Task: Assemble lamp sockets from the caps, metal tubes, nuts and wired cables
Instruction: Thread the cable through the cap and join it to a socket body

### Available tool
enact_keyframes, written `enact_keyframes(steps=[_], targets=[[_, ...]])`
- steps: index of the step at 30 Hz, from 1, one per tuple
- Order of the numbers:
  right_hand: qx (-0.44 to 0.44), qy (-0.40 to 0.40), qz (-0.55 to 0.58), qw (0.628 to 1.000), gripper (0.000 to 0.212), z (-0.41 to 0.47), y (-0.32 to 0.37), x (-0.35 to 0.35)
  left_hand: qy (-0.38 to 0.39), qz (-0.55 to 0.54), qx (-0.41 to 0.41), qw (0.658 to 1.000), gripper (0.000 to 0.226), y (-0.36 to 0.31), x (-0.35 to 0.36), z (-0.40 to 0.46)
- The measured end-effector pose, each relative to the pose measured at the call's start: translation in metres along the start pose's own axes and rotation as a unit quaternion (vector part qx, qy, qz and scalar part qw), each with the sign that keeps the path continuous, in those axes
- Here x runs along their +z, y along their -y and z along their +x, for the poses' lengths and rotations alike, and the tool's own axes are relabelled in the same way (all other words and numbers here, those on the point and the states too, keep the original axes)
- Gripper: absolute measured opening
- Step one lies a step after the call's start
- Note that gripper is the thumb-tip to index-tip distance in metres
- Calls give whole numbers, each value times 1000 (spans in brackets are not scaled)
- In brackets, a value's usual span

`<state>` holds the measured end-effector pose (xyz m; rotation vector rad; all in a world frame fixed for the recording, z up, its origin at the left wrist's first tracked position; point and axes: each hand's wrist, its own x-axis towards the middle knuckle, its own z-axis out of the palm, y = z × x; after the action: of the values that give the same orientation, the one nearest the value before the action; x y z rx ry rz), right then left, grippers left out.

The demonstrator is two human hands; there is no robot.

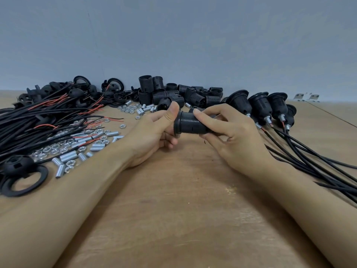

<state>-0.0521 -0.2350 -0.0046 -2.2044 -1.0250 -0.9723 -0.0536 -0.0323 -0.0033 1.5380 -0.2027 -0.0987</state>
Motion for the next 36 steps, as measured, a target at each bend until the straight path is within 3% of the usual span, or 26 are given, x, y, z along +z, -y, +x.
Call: enact_keyframes(steps=[2,4,7,10,14,23,26,29,32,34,36], targets=[[57,22,65,996,49,-2,-3,-1,9,-11,7,1000,56,0,-2,-1],[167,65,163,970,50,-3,-5,-5,24,-22,26,999,43,0,-5,-3],[237,89,228,940,44,-2,-9,-3,29,17,58,998,48,-2,-10,-4],[259,87,306,912,41,0,-8,2,50,18,77,996,51,-4,-12,-4],[276,80,340,896,37,-1,-9,5,51,-39,75,995,28,-5,-11,-3],[282,81,351,889,37,-3,-15,9,39,-126,66,989,35,-10,-11,-3],[288,80,347,889,35,-3,-17,10,-37,-131,93,986,21,-13,-10,-3],[285,80,355,887,34,-3,-18,9,-146,-132,104,975,26,-16,-13,-1],[287,91,352,886,34,-4,-18,11,-104,-59,94,988,24,-11,-7,0],[289,90,353,885,33,-4,-18,12,-62,-23,76,995,41,-6,-1,0],[291,85,356,884,33,-4,-19,10,-64,-56,99,991,46,-9,-1,-1]])
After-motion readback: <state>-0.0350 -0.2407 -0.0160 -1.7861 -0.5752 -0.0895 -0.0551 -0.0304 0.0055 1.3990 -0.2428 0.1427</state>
